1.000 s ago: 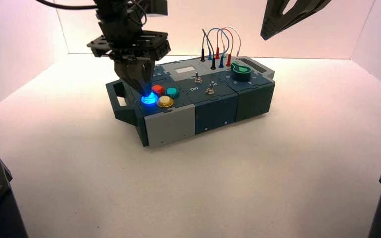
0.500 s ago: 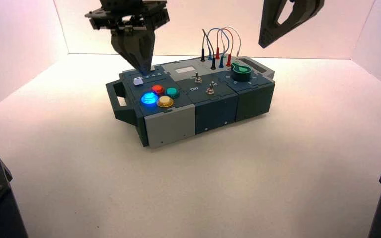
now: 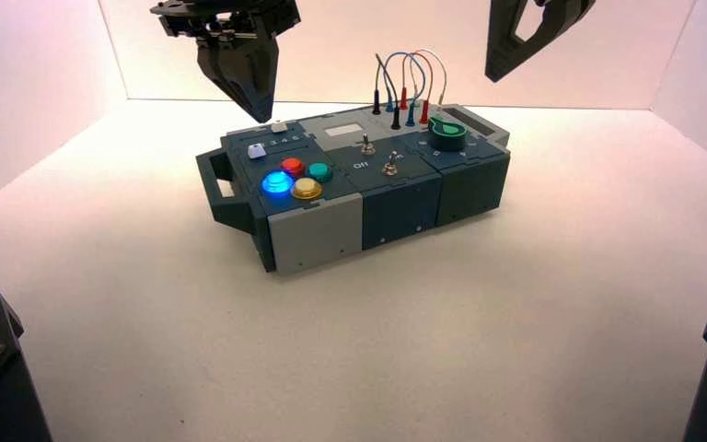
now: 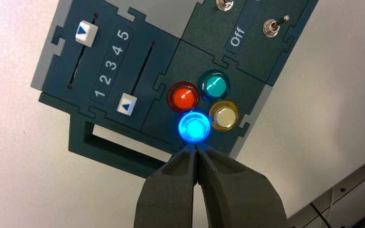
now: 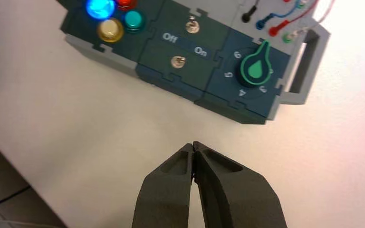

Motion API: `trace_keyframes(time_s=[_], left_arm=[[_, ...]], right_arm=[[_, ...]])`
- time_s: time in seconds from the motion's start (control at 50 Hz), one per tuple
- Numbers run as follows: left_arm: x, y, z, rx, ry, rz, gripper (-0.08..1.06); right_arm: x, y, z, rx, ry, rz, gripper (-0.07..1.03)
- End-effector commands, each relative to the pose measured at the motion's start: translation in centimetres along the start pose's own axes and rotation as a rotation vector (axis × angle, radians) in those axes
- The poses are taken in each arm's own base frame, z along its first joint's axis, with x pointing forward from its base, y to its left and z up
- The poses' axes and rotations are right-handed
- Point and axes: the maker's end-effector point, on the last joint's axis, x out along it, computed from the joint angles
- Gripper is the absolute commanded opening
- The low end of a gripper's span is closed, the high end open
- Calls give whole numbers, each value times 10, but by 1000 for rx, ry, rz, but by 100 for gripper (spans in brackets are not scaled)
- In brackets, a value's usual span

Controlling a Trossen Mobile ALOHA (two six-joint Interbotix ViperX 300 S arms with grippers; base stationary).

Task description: Push the blue button with the left gripper.

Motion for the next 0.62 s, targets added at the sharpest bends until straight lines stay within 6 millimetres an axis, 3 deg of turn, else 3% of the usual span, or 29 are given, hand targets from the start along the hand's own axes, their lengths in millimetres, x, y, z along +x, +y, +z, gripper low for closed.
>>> trace_keyframes(time_s=[0.02,0.62], left_arm=[[-11,1,9,10,-50,8,-3],[-3,2,1,15,-45,13,-3]], right_arm=[[-7,-10,12,10,-41,-23,-2],[5,-10,12,-8,-27,-29,-2]])
